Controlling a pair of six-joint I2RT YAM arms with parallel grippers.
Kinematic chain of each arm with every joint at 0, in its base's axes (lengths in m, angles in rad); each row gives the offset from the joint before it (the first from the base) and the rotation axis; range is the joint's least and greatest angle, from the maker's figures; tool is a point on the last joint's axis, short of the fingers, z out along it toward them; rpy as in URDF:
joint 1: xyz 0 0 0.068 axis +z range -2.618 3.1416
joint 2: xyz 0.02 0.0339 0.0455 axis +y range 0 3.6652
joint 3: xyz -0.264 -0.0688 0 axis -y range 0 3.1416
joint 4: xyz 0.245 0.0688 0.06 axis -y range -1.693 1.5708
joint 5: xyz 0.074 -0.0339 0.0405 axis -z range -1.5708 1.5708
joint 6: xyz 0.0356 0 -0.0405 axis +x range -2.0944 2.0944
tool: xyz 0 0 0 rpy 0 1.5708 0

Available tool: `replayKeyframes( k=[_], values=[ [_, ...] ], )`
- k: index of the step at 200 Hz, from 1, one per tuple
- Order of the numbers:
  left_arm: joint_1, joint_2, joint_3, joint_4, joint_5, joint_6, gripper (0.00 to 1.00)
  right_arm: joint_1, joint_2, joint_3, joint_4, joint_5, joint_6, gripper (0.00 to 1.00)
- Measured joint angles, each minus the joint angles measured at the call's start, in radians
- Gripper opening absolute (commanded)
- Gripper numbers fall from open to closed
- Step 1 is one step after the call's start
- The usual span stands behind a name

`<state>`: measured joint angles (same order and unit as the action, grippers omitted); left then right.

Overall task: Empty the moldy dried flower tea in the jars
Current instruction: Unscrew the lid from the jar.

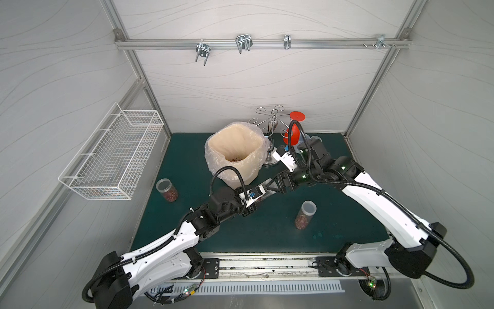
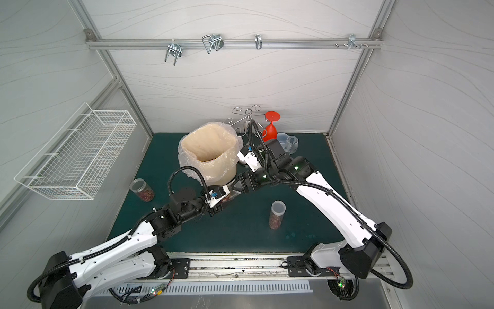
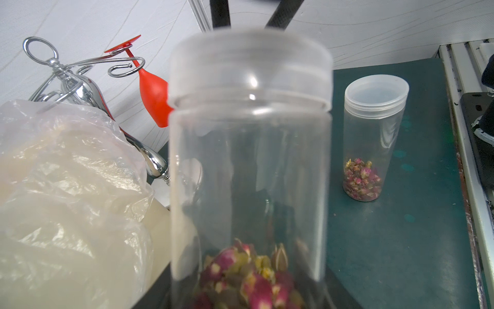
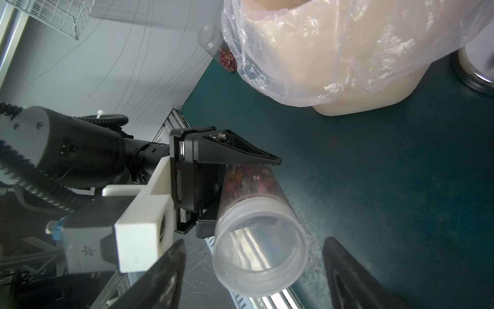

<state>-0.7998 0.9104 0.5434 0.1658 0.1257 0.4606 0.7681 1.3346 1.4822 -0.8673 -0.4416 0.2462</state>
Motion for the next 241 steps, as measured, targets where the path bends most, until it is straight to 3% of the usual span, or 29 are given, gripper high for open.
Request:
replayKeyframes(
  k=[27, 55, 84, 105, 124, 158, 190, 217, 241],
  values=[
    [0.0, -0.002, 0.0, 0.0, -0.003, 0.001, 0.27, 0.0, 0.006, -0.012, -0.001, -0.021, -0.003, 0.67],
    [0.0, -0.008, 0.0, -0.002, -0.005, 0.001, 0.27, -0.002, 0.01, -0.025, -0.001, -0.039, -0.01, 0.46],
    [0.0, -0.008, 0.0, -0.003, -0.006, 0.0, 0.27, -0.005, 0.011, -0.026, -0.001, -0.047, -0.044, 0.33],
    [0.0, -0.008, 0.0, -0.003, 0.008, -0.012, 0.25, -0.009, 0.01, -0.028, 0.001, -0.06, -0.143, 0.17],
    [0.002, -0.014, 0.005, -0.027, 0.052, -0.04, 0.24, -0.011, -0.014, -0.059, 0.015, -0.077, -0.322, 0.15],
    [0.013, -0.023, 0.078, -0.169, 0.217, -0.08, 0.22, -0.002, -0.115, -0.14, 0.037, -0.11, -0.664, 0.22],
    [0.03, -0.035, 0.134, -0.267, 0.335, -0.097, 0.22, 0.005, -0.148, -0.141, 0.043, -0.159, -0.844, 0.3],
    [0.047, -0.039, 0.135, -0.307, 0.36, -0.104, 0.22, 0.006, -0.124, -0.14, 0.039, -0.174, -0.898, 0.6],
    [0.051, -0.04, 0.135, -0.311, 0.356, -0.119, 0.22, 0.006, -0.123, -0.14, 0.068, -0.164, -0.86, 0.88]
  ],
)
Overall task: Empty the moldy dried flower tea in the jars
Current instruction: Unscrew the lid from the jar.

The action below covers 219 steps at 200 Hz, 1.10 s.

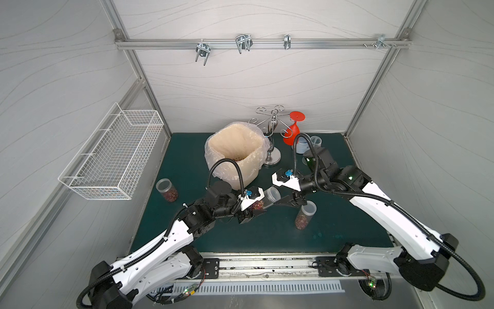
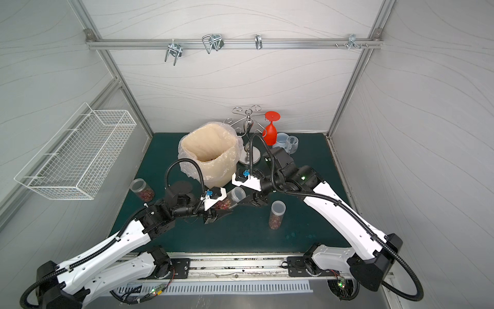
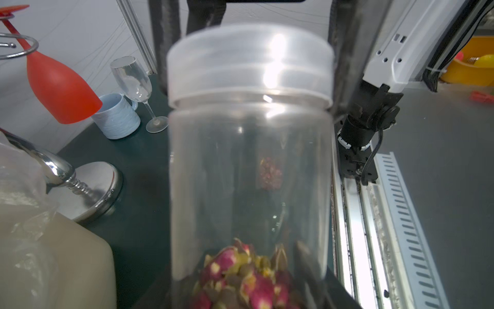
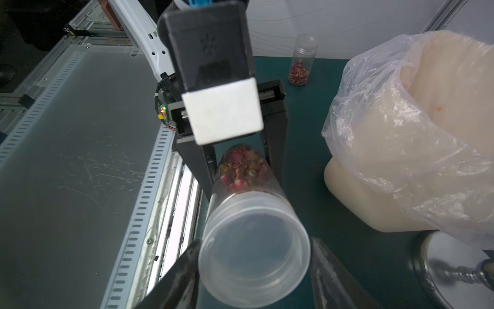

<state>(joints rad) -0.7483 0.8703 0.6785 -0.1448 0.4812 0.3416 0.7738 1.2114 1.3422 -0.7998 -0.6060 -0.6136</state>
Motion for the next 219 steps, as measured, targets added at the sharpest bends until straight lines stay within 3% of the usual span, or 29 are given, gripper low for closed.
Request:
replayKeyframes(
  k=[14, 72, 133, 219],
  values=[
    [0.0, -0.001, 0.0, 0.008, -0.02, -0.005, 0.22, 0.0, -0.016, -0.003, 0.04, 0.001, 0.047, 0.99],
    [0.0, 0.002, -0.002, 0.06, -0.103, -0.005, 0.22, -0.005, -0.106, 0.001, 0.101, 0.032, 0.314, 0.99],
    [0.0, 0.002, -0.008, 0.086, -0.151, -0.001, 0.22, -0.031, 0.083, 0.16, -0.068, 0.066, 0.673, 0.95],
    [0.0, 0.002, -0.008, 0.09, -0.161, 0.003, 0.22, -0.029, 0.108, 0.142, -0.099, 0.047, 0.784, 0.81]
  ],
)
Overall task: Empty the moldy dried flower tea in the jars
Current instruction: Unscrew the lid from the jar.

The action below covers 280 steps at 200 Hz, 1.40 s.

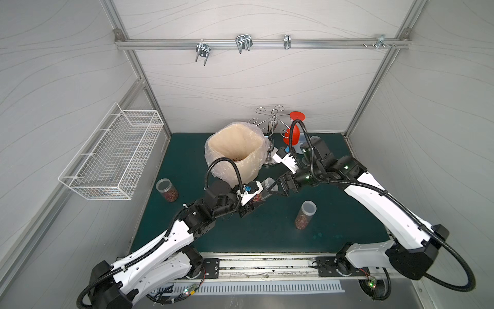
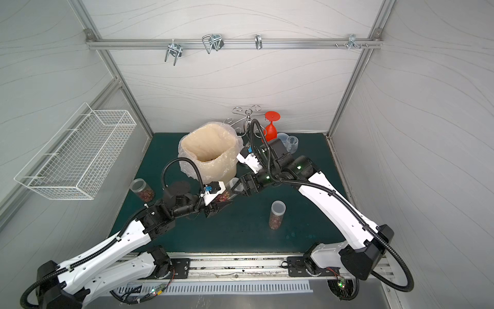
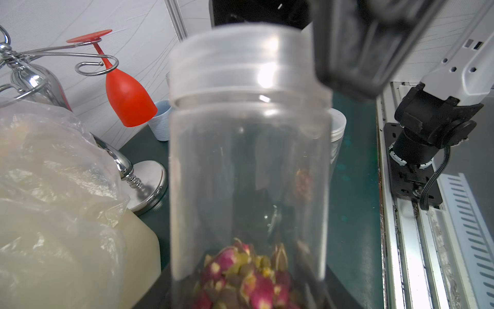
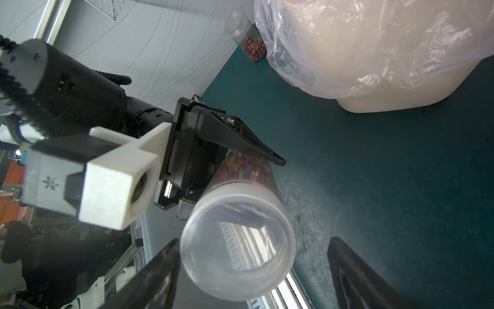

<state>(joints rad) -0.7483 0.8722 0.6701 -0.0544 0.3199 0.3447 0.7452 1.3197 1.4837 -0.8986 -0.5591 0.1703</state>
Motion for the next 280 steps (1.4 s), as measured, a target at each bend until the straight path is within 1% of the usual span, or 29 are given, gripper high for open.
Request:
replayKeyframes(
  k=[33, 68, 84, 108, 129, 143, 162, 188, 207, 226, 239, 246, 258, 267, 280],
  values=[
    [0.0, 0.0, 0.0, 0.0, -0.003, 0.0, 0.22, 0.003, 0.0, 0.0, 0.009, -0.005, 0.005, 0.75],
    [0.0, 0.0, 0.0, 0.0, -0.002, 0.0, 0.22, 0.013, 0.004, 0.002, 0.022, -0.008, -0.002, 0.63],
    [0.0, 0.001, 0.0, 0.0, -0.002, 0.0, 0.22, 0.021, 0.009, 0.003, 0.029, -0.01, -0.013, 0.55],
    [0.002, 0.002, 0.0, -0.001, -0.002, 0.0, 0.22, 0.025, 0.011, 0.003, 0.031, -0.005, -0.052, 0.37],
    [0.002, 0.004, 0.0, 0.0, 0.0, 0.001, 0.22, 0.025, 0.011, 0.003, 0.031, -0.005, -0.117, 0.24],
    [0.002, 0.006, 0.0, 0.001, 0.006, 0.0, 0.22, 0.025, 0.011, 0.003, 0.03, -0.007, -0.183, 0.19],
    [0.004, 0.009, 0.0, 0.001, 0.026, -0.001, 0.22, 0.025, 0.011, 0.003, 0.028, -0.021, -0.322, 0.14],
    [0.005, 0.016, 0.0, 0.0, 0.076, -0.002, 0.22, 0.024, 0.003, -0.001, 0.009, -0.042, -0.579, 0.14],
    [0.005, 0.026, -0.003, 0.004, 0.127, 0.001, 0.22, 0.025, -0.029, -0.035, 0.008, -0.049, -0.756, 0.13],
    [0.004, 0.037, -0.009, 0.018, 0.163, 0.006, 0.22, 0.026, -0.043, -0.047, -0.002, -0.048, -0.874, 0.13],
    [0.004, 0.04, -0.011, 0.02, 0.171, 0.01, 0.22, 0.027, -0.042, -0.047, -0.009, -0.048, -0.929, 0.15],
    [0.004, 0.04, -0.012, 0.021, 0.172, 0.012, 0.22, 0.027, -0.042, -0.047, -0.011, -0.048, -0.948, 0.2],
    [0.004, 0.04, -0.013, 0.021, 0.174, 0.015, 0.22, 0.028, -0.042, -0.047, -0.013, -0.047, -0.973, 0.33],
    [0.004, 0.04, -0.013, 0.021, 0.174, 0.017, 0.22, 0.028, -0.042, -0.047, -0.013, -0.048, -0.98, 0.49],
    [0.005, 0.04, -0.014, 0.022, 0.174, 0.018, 0.22, 0.028, -0.042, -0.047, -0.013, -0.048, -0.98, 0.64]
  ],
)
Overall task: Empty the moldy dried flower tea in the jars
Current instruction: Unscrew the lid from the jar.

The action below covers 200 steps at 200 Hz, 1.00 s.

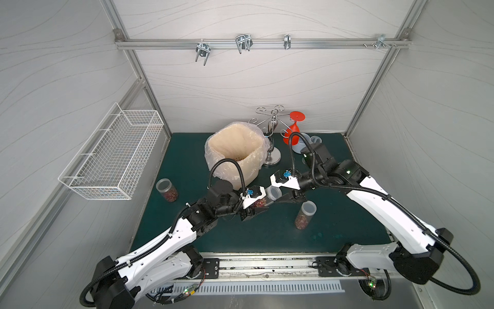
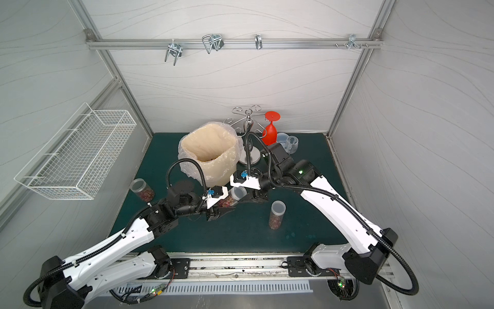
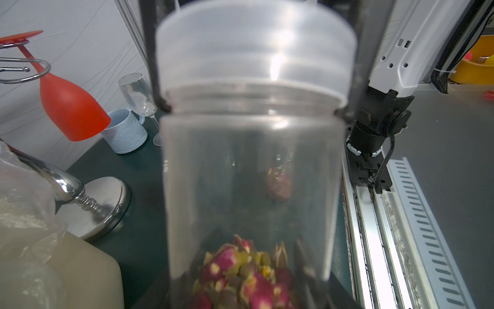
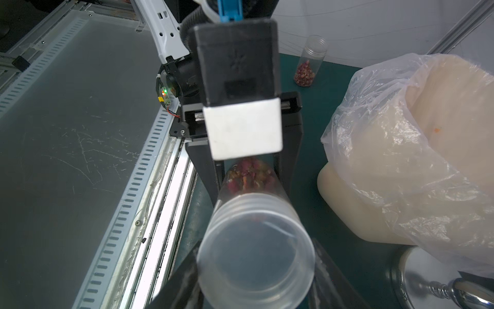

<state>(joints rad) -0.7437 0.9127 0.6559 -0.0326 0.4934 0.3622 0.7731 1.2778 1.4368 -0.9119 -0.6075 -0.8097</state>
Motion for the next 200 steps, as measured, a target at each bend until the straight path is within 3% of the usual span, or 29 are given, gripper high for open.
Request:
replayKeyframes(
  k=[20, 42, 79, 128, 158, 200],
  values=[
    [-0.001, 0.0, 0.0, 0.002, 0.003, -0.008, 0.22, 0.002, 0.001, 0.002, 0.016, -0.003, 0.002, 0.88],
    [-0.002, 0.0, 0.0, 0.002, 0.005, -0.014, 0.22, 0.005, 0.002, 0.004, 0.033, -0.015, 0.021, 0.99],
    [-0.002, -0.002, 0.0, 0.007, -0.013, -0.019, 0.22, 0.005, -0.029, 0.0, 0.079, -0.04, 0.122, 0.99],
    [-0.002, -0.027, 0.0, 0.009, -0.123, -0.01, 0.23, 0.005, -0.16, 0.014, 0.148, 0.031, 0.58, 0.99],
    [-0.002, -0.043, -0.002, 0.018, -0.19, 0.002, 0.23, -0.009, -0.115, 0.075, 0.087, 0.093, 0.804, 0.97],
    [-0.002, -0.048, -0.003, 0.034, -0.237, 0.013, 0.22, -0.011, -0.023, 0.076, 0.039, 0.125, 0.951, 0.93]
  ],
)
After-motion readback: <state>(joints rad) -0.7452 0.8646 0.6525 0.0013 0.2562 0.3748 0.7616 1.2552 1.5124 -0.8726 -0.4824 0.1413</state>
